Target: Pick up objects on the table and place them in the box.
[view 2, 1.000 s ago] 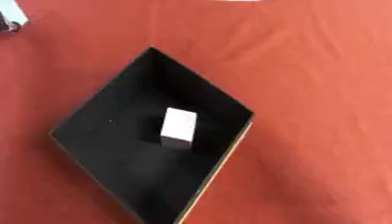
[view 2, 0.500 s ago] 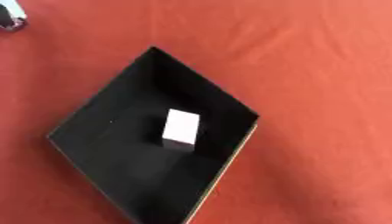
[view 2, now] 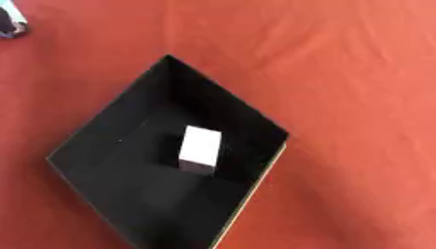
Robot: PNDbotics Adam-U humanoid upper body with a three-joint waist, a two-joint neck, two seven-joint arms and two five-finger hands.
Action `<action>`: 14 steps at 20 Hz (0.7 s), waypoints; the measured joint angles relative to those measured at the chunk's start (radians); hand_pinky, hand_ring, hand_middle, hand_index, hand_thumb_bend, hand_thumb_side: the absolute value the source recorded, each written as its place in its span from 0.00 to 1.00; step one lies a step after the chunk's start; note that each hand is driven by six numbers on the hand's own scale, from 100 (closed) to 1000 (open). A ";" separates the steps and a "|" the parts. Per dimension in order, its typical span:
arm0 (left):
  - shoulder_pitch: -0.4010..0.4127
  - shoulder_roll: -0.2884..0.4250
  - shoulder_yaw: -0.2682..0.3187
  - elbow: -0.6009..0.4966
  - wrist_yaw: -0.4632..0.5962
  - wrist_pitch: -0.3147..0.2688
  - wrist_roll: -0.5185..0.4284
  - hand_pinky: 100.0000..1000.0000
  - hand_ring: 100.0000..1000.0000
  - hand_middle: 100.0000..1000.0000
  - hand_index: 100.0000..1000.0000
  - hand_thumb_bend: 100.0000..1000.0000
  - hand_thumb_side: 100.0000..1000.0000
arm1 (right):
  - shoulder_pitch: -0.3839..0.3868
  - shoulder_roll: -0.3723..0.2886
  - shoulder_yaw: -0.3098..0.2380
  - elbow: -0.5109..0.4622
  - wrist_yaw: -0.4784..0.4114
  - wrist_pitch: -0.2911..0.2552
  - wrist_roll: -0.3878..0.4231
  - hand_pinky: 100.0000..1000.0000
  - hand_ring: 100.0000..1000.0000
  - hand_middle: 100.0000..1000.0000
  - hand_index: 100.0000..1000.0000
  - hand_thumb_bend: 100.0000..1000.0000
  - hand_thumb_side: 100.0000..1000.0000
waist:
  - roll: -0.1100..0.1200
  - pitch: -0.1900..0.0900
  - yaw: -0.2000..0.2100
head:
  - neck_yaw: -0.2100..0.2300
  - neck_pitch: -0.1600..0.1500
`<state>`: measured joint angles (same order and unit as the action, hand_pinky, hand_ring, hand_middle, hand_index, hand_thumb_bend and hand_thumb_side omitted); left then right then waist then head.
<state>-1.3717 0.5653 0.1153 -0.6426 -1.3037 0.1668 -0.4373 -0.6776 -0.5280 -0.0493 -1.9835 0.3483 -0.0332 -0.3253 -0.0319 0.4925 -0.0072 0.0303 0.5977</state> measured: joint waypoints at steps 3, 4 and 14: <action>0.000 0.000 0.000 0.000 -0.003 0.003 -0.005 0.42 0.64 0.76 0.87 0.39 0.00 | 0.000 -0.003 0.000 0.000 -0.001 0.001 0.000 0.79 0.63 0.53 0.78 0.00 0.66 | 0.000 0.001 -0.001 | 0.003 -0.002; 0.000 0.000 0.000 0.000 -0.005 0.004 -0.006 0.39 0.61 0.71 0.86 0.38 0.00 | 0.000 -0.005 0.000 0.000 -0.002 0.001 0.000 0.79 0.63 0.53 0.78 0.00 0.67 | 0.000 0.001 -0.001 | 0.004 -0.002; 0.000 0.003 0.000 -0.003 -0.007 -0.002 0.023 0.29 0.48 0.57 0.76 0.35 0.00 | 0.000 -0.005 0.000 0.000 -0.008 0.005 -0.003 0.79 0.63 0.53 0.78 0.00 0.67 | -0.001 0.001 -0.002 | 0.008 -0.001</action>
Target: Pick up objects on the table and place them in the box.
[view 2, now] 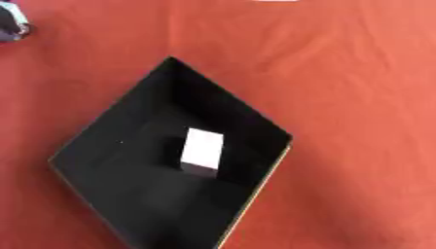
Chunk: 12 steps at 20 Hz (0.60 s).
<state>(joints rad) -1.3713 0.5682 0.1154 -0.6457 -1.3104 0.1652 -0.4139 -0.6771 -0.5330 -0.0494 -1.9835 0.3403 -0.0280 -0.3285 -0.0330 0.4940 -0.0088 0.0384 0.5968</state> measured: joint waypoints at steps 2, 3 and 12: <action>0.002 0.000 0.000 0.000 0.003 -0.001 0.013 0.28 0.48 0.56 0.75 0.35 0.00 | 0.000 0.000 0.000 0.000 0.000 0.000 0.000 0.79 0.63 0.53 0.78 0.00 0.67 | 0.000 0.000 0.000 | 0.000 0.001; 0.003 0.000 0.000 0.000 0.006 -0.003 0.018 0.28 0.48 0.56 0.75 0.35 0.00 | 0.001 0.000 0.000 0.000 0.000 0.000 0.000 0.79 0.63 0.53 0.78 0.00 0.67 | 0.001 -0.001 0.000 | 0.000 0.001; 0.010 -0.015 -0.015 -0.015 0.034 -0.037 0.033 0.25 0.47 0.56 0.74 0.33 0.00 | 0.010 0.001 0.000 0.000 0.000 -0.001 -0.001 0.79 0.63 0.53 0.78 0.00 0.66 | 0.003 -0.020 0.001 | -0.007 0.018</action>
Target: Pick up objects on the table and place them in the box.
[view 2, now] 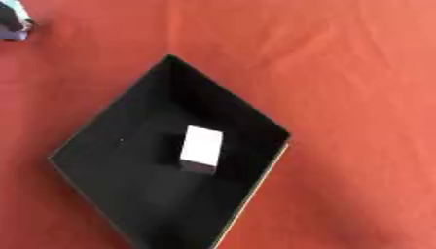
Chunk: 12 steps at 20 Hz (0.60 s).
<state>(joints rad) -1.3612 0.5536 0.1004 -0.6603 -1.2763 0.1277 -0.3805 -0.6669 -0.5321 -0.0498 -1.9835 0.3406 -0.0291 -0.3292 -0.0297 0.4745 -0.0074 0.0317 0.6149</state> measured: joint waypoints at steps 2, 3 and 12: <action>0.004 -0.001 -0.005 -0.004 0.003 -0.008 -0.003 0.25 0.47 0.56 0.75 0.33 0.00 | 0.005 0.002 0.000 0.000 0.000 -0.001 0.000 0.79 0.63 0.54 0.78 0.00 0.66 | 0.000 -0.007 0.001 | -0.003 0.001; 0.005 -0.003 -0.008 -0.007 0.006 -0.012 -0.005 0.25 0.48 0.56 0.75 0.34 0.00 | 0.008 0.004 0.000 0.000 0.001 -0.001 0.000 0.79 0.63 0.54 0.78 0.00 0.66 | 0.001 -0.012 0.002 | -0.004 0.005; 0.012 -0.018 -0.043 -0.049 0.023 -0.055 -0.038 0.26 0.48 0.56 0.75 0.36 0.00 | 0.021 0.023 -0.006 0.000 0.010 -0.012 0.002 0.79 0.64 0.54 0.78 0.00 0.65 | 0.011 -0.055 0.015 | -0.018 0.038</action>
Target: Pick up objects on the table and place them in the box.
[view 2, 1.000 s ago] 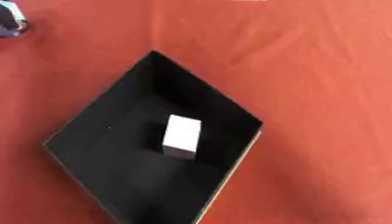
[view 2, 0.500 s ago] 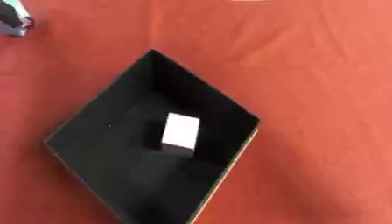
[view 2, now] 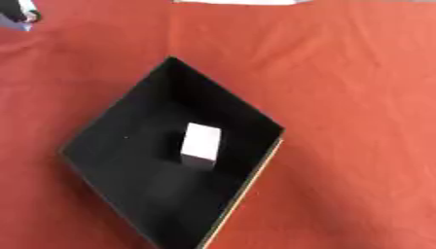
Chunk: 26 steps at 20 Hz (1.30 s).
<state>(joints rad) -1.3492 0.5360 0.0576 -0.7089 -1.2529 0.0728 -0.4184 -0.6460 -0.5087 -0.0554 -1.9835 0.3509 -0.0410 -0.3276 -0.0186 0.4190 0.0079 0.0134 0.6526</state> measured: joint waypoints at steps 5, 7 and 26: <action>0.020 -0.016 -0.043 -0.034 0.027 -0.051 -0.016 0.27 0.50 0.58 0.75 0.42 0.00 | 0.017 0.014 0.000 0.000 0.007 -0.004 0.001 0.79 0.64 0.55 0.78 0.00 0.64 | 0.002 -0.041 0.019 | -0.025 0.041; 0.032 -0.017 -0.070 -0.059 0.036 -0.081 -0.019 0.28 0.50 0.58 0.75 0.45 0.00 | 0.025 0.021 0.000 0.000 0.012 -0.007 0.002 0.79 0.64 0.55 0.78 0.00 0.64 | 0.003 -0.056 0.025 | -0.038 0.053; 0.208 0.035 -0.439 -0.646 0.460 -0.234 -0.088 0.28 0.51 0.59 0.73 0.42 0.00 | 0.066 0.055 -0.001 0.000 0.040 -0.016 0.007 0.79 0.64 0.55 0.78 0.00 0.64 | 0.014 -0.131 0.049 | -0.107 0.112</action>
<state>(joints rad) -1.1409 0.5715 -0.3815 -1.3553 -0.7930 -0.1611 -0.5061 -0.5804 -0.4534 -0.0562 -1.9835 0.3907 -0.0571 -0.3210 -0.0047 0.2883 0.0567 -0.0940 0.7645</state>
